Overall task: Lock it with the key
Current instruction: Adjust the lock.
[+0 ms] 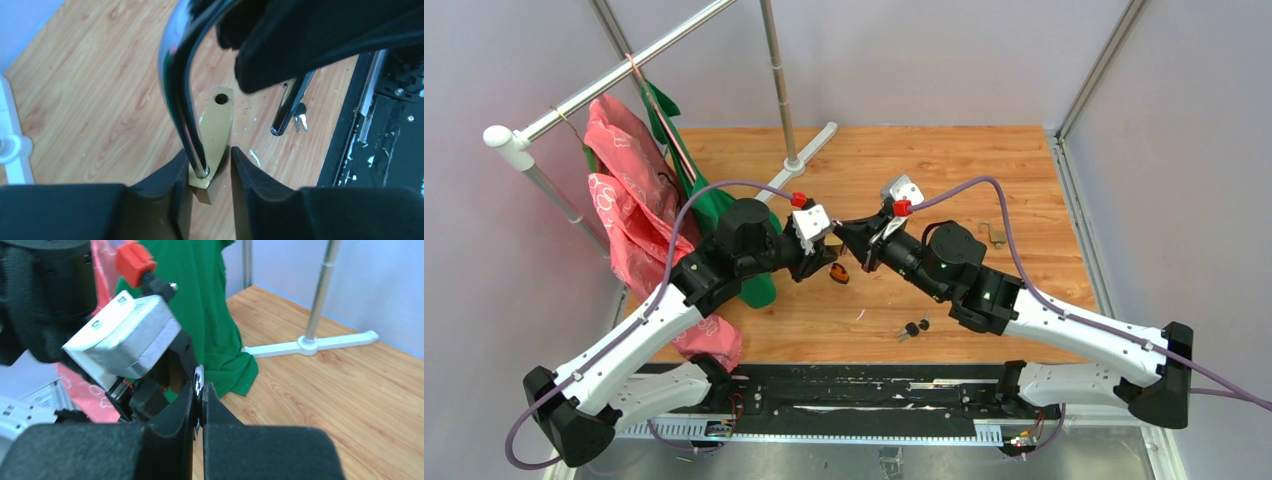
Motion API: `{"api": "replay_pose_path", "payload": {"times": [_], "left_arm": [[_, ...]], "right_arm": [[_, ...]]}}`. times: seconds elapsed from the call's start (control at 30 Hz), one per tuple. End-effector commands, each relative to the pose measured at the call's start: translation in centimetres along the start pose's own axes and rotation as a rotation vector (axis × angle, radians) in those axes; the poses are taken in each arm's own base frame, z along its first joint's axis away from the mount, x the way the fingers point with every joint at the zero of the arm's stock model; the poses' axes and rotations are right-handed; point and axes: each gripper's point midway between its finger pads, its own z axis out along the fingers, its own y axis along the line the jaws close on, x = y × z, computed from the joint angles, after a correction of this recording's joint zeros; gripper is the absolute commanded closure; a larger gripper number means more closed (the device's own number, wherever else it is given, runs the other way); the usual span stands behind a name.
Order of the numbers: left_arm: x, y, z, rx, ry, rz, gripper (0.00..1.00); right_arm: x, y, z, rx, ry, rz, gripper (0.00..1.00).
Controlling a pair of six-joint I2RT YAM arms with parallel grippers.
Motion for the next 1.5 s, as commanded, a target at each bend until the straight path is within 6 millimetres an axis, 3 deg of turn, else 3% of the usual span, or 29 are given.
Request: {"api": "replay_pose_path", "payload": {"times": [0.0,0.13,0.23,0.43,0.77,0.93,1.1,1.3,1.47], "left_arm": [[-1.8,-2.0,-0.7,0.109,-0.060,0.043,0.73],[-2.0,-3.0,-1.2,0.162,-0.071,0.044,0.90],[-0.4,-4.8,-1.4,0.262,-0.050,0.063,1.00],[3.0,-8.0,-0.4,0.430,-0.079,0.070,1.00],[7.8,-8.4,2.7,0.466,-0.125,0.166,0.95],[11.6,-8.9,4.3,0.460,-0.121,0.219,0.95],[12.4,-7.7,5.9,0.351,-0.157,0.175,0.98],[15.8,-9.2,5.9,0.405,-0.095,0.101,0.98],[17.2,-8.9,6.6,0.382,-0.071,0.091,0.99]], "right_arm": [[-5.1,3.2,-1.6,-0.191,-0.164,-0.061,1.00],[-3.9,3.6,-3.0,-0.264,-0.132,-0.151,1.00],[-2.5,3.2,-4.0,-0.304,-0.118,-0.256,1.00],[3.1,3.7,-5.1,-0.462,-0.041,-0.430,1.00],[11.9,2.5,-5.8,-0.535,0.025,-0.512,1.00],[15.8,2.1,-5.7,-0.552,0.084,-0.501,1.00],[19.6,1.2,-6.2,-0.550,0.185,-0.468,1.00],[22.5,0.3,-6.7,-0.516,0.245,-0.421,1.00],[23.9,0.1,-6.6,-0.522,0.265,-0.381,1.00]]}}
